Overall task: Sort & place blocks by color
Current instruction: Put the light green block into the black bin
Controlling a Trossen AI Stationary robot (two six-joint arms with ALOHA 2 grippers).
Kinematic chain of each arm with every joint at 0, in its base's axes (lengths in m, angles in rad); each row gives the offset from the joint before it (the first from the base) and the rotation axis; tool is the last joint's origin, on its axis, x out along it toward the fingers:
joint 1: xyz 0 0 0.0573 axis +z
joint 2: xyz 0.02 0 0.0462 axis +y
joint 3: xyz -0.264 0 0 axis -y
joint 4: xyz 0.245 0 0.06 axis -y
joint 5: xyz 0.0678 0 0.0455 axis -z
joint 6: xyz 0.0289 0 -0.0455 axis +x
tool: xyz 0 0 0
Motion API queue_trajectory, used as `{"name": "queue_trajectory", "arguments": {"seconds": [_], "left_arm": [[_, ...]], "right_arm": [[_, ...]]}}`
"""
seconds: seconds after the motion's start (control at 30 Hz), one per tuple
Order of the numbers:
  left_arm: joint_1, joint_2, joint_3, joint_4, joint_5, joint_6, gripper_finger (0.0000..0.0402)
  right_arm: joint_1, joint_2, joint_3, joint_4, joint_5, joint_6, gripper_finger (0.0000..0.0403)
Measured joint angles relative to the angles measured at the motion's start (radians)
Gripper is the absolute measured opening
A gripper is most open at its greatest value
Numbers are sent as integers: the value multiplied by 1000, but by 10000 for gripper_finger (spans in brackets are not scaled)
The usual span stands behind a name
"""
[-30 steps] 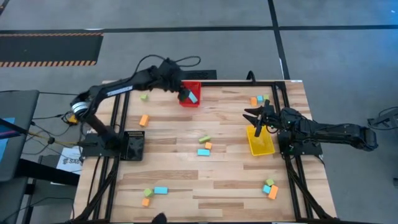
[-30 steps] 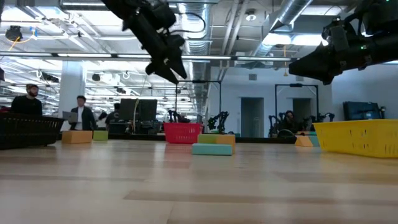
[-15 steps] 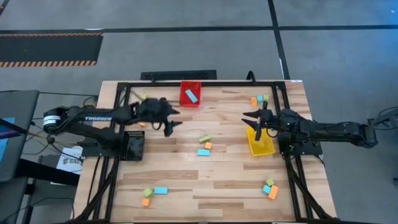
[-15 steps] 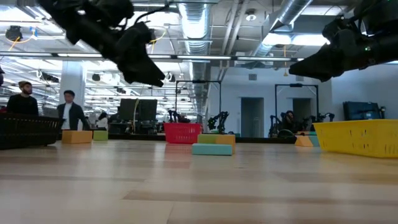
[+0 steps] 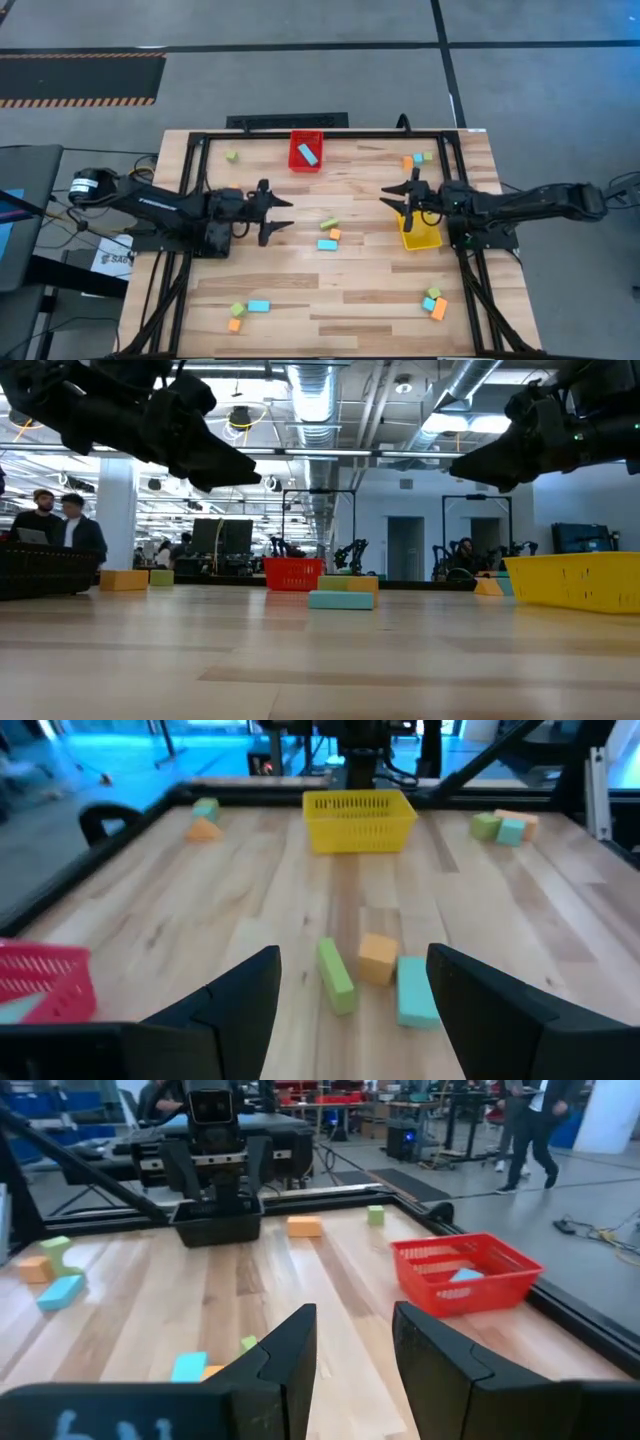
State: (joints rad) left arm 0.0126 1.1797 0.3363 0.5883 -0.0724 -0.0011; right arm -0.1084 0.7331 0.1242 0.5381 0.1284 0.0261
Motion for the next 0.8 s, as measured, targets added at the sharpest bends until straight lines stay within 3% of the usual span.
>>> {"name": "queue_trajectory", "arguments": {"seconds": [0.13, 0.4, 0.6, 0.8], "left_arm": [[-35, 0, 0, 2, -62, 26, 239], [-54, 0, 0, 2, -67, 46, 239], [-56, 0, 0, -5, -66, 49, 239], [-58, 0, 0, -17, -66, 69, 239]], "right_arm": [[41, 102, 17, 93, 0, 0, 154], [125, 310, 201, 35, 0, 1, 154], [165, 443, 390, -161, 0, 34, 154], [221, 566, 598, -509, 0, 126, 154]]}}
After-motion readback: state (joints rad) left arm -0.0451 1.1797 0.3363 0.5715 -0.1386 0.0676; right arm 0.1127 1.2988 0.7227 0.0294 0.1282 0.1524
